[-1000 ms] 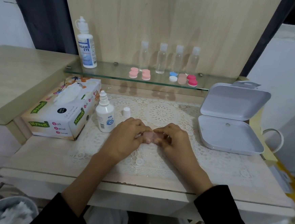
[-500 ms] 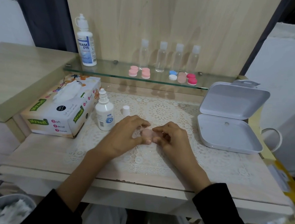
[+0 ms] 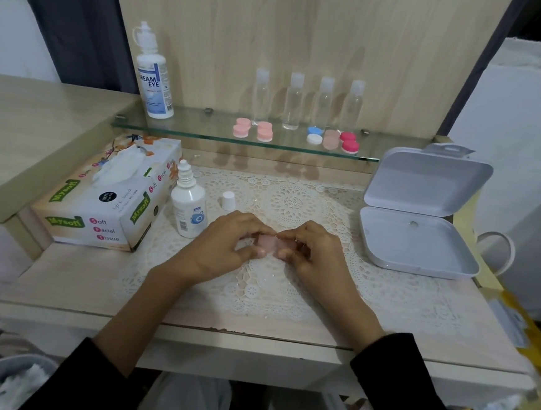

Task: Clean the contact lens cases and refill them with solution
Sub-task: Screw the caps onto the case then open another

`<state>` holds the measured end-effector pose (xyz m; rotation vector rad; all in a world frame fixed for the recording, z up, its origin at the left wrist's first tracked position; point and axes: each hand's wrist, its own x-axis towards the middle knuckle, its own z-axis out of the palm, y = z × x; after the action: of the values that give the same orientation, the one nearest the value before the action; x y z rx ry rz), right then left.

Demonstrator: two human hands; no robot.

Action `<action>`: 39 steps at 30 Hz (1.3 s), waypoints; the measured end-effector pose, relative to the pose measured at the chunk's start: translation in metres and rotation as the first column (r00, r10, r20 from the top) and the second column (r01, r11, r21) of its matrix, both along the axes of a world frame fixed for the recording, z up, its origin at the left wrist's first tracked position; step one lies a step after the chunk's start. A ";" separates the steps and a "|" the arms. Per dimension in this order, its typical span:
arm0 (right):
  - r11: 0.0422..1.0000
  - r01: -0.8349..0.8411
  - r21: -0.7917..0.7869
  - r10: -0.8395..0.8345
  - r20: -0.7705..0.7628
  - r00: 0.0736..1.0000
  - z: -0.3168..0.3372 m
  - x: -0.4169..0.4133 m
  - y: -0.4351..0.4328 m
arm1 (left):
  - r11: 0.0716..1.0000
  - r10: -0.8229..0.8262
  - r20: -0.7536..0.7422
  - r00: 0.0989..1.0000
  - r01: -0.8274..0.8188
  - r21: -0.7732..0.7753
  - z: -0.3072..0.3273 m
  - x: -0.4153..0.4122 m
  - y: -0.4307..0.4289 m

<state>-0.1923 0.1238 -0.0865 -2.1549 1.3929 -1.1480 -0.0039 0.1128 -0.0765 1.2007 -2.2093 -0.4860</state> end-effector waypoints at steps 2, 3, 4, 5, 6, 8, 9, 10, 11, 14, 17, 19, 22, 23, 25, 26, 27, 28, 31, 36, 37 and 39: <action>1.000 -0.002 0.000 0.002 0.004 1.000 0.000 0.001 0.000 | 0.999 0.040 -0.018 0.999 -0.040 -0.010 0.000 -0.001 -0.001; 1.000 -0.002 0.002 0.002 0.003 1.000 0.000 0.001 0.000 | 0.997 0.075 -0.030 0.997 -0.075 -0.010 0.000 -0.003 -0.001; 1.000 -0.002 0.003 0.002 0.001 1.000 -0.001 0.001 -0.001 | 0.994 0.107 -0.038 0.994 -0.108 -0.014 0.000 -0.006 -0.001; 1.000 -0.001 0.004 0.001 0.000 1.000 -0.001 0.001 -0.001 | 0.990 0.137 -0.041 0.990 -0.138 -0.020 -0.001 -0.007 -0.002; 1.000 0.000 0.005 0.000 -0.001 1.000 -0.001 0.000 -0.001 | 0.986 0.163 -0.043 0.986 -0.164 -0.027 -0.002 -0.009 -0.001; 1.000 0.001 0.009 -0.001 0.002 1.000 -0.001 0.000 -0.001 | 0.982 0.188 -0.060 0.980 -0.190 -0.016 -0.006 -0.009 0.000; 1.000 0.001 0.012 -0.001 0.003 1.000 -0.001 0.000 -0.001 | 0.984 0.176 -0.072 0.982 -0.176 0.003 -0.007 -0.008 0.000; 1.000 0.002 0.012 -0.002 0.004 1.000 -0.001 0.000 -0.001 | 0.990 0.144 -0.074 0.987 -0.143 0.019 -0.007 -0.006 0.001; 1.000 0.003 0.010 -0.003 0.006 1.000 -0.001 0.000 -0.001 | 0.995 0.100 -0.064 0.993 -0.099 0.021 -0.008 -0.005 0.002; 1.000 -0.001 0.005 0.001 0.010 1.000 -0.001 0.001 -0.001 | 0.999 0.050 -0.072 0.996 -0.051 -0.011 -0.008 -0.003 0.002; 1.000 0.003 0.011 -0.003 0.018 1.000 0.000 0.002 0.000 | 0.989 0.148 -0.103 0.984 -0.149 -0.002 -0.006 -0.009 0.000; 1.000 0.004 0.011 -0.004 0.016 1.000 0.000 0.001 0.000 | 0.982 0.186 -0.100 0.977 -0.186 0.004 -0.007 -0.011 0.000; 1.000 0.001 0.014 -0.001 0.021 1.000 -0.001 0.001 0.001 | 0.989 0.145 -0.129 0.981 -0.143 0.025 -0.007 -0.009 0.003; 1.000 0.000 0.016 -0.001 0.023 1.000 -0.001 0.001 0.001 | 0.994 0.113 -0.129 0.985 -0.110 0.026 -0.006 -0.008 0.005; 1.000 0.000 0.019 0.000 0.026 1.000 -0.001 0.001 0.000 | 0.997 0.074 -0.115 0.991 -0.073 0.016 -0.006 -0.006 0.005; 1.000 -0.001 0.020 0.000 0.027 1.000 -0.001 0.001 0.001 | 0.997 0.082 -0.116 0.990 -0.081 0.009 -0.006 -0.006 0.005; 1.000 0.000 0.022 -0.001 0.029 1.000 -0.001 0.001 0.001 | 0.995 0.101 -0.127 0.987 -0.102 0.004 -0.006 -0.006 0.005; 1.000 0.002 0.024 -0.002 0.032 0.999 -0.001 0.001 0.001 | 0.992 0.126 -0.144 0.981 -0.127 0.002 -0.005 -0.007 0.005; 0.999 0.003 0.034 -0.004 0.033 0.999 -0.001 0.001 0.000 | 0.981 0.193 -0.189 0.963 -0.196 0.006 -0.003 -0.010 0.005; 1.000 0.007 0.030 -0.008 0.026 1.000 -0.002 0.002 -0.001 | 0.958 0.277 -0.240 0.931 -0.288 -0.011 0.001 -0.017 0.003; 1.000 0.009 0.027 -0.010 0.025 1.000 -0.002 0.002 -0.001 | 0.952 0.291 -0.257 0.922 -0.306 -0.017 0.001 -0.017 0.002; 1.000 0.014 0.019 -0.015 0.031 0.999 -0.003 0.002 -0.001 | 0.941 0.312 -0.260 0.914 -0.335 -0.047 0.003 -0.017 -0.004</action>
<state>-0.1900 0.1232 -0.0892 -2.1079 1.4028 -1.1641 -0.0212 0.1091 -0.0733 1.3449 -1.7577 -0.3712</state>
